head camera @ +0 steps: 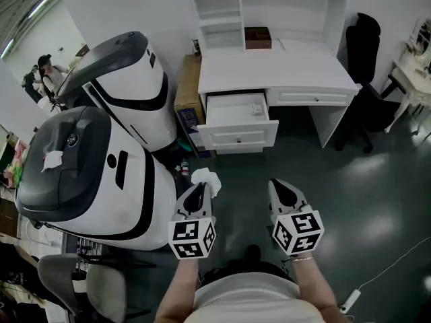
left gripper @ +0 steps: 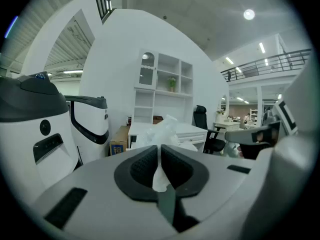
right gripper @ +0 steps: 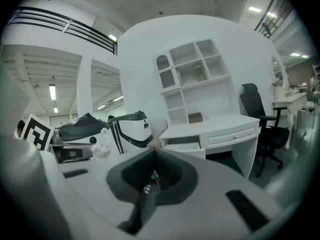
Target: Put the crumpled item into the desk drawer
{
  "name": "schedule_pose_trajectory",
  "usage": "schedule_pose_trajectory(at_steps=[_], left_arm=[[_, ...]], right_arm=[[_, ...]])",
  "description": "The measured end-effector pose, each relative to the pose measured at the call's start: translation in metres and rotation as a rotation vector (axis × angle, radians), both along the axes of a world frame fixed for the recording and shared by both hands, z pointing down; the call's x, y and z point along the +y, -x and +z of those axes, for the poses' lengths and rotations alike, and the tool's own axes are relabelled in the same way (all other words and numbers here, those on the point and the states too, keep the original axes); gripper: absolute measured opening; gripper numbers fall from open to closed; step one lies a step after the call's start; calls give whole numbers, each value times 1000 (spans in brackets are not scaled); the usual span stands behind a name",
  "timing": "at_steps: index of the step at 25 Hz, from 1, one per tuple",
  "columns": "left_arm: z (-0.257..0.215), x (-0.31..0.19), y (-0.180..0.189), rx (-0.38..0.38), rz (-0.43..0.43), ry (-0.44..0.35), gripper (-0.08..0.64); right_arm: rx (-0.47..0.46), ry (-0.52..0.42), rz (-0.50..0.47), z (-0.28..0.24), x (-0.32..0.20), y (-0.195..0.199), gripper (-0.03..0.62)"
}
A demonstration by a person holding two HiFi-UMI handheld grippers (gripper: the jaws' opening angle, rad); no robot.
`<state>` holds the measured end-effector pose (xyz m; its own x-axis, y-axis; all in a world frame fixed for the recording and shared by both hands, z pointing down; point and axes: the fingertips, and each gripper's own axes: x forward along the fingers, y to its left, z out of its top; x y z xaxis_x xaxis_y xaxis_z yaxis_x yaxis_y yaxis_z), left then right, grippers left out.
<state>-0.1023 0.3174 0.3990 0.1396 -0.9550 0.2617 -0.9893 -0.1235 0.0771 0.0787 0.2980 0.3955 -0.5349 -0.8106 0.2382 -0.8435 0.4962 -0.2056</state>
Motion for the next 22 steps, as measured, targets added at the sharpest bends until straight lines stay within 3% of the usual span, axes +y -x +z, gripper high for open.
schedule_pose_trajectory(at_steps=[22], left_arm=[[-3, -43, -17, -3, -62, -12, 14]], right_arm=[[-48, -17, 5, -5, -52, -31, 2]])
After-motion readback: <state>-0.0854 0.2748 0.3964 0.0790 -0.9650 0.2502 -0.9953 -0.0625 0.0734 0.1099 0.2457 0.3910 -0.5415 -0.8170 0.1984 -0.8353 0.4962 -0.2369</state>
